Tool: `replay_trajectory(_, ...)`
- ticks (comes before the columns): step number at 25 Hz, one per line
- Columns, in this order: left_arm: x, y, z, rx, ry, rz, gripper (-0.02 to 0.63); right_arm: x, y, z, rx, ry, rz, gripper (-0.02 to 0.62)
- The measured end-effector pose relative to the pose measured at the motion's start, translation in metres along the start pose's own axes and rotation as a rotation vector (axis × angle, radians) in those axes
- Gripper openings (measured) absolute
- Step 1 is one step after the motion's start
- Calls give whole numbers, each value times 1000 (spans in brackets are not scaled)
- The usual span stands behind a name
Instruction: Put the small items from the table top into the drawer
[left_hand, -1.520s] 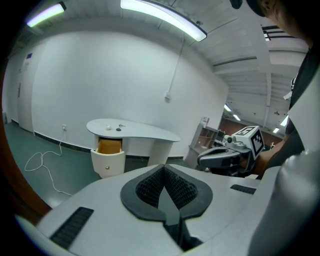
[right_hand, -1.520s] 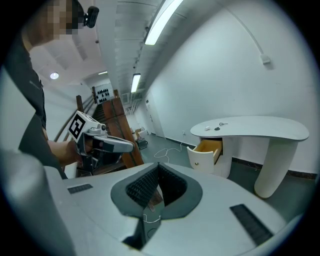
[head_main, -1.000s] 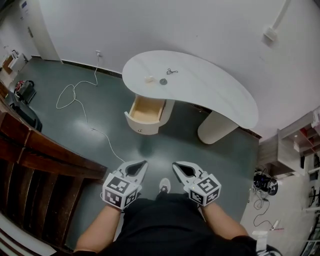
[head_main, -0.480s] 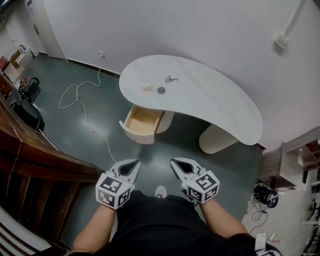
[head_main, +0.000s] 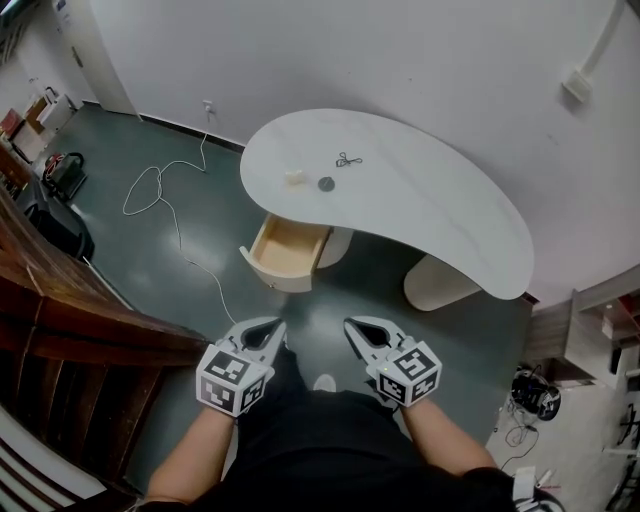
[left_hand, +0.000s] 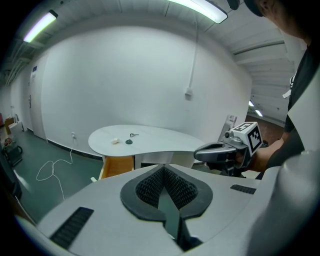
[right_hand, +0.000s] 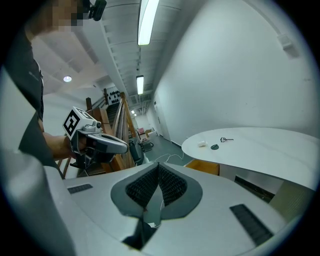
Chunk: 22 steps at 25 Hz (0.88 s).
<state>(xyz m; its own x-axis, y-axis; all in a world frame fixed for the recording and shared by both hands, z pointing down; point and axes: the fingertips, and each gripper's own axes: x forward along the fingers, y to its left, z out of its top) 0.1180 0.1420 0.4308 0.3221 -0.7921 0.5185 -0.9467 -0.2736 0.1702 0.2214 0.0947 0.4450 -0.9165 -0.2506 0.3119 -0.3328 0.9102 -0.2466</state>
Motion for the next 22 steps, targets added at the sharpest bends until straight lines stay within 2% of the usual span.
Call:
replay_trajectory(4, 20, 11, 8, 4, -2, -25, 14, 11, -14, -2, 8, 15, -17, -3)
replay_trajectory(8, 35, 32, 36, 37, -29, -43, 14, 31, -33, 10, 9, 30, -37, -3)
replay_trajectory(15, 63, 102, 65, 36, -33, -42, 14, 90, -66, 49, -11, 32, -63, -3)
replay_trajectory(22, 89, 175, 104, 66, -19, -87, 14, 157, -93, 90, -7, 36, -118, -3)
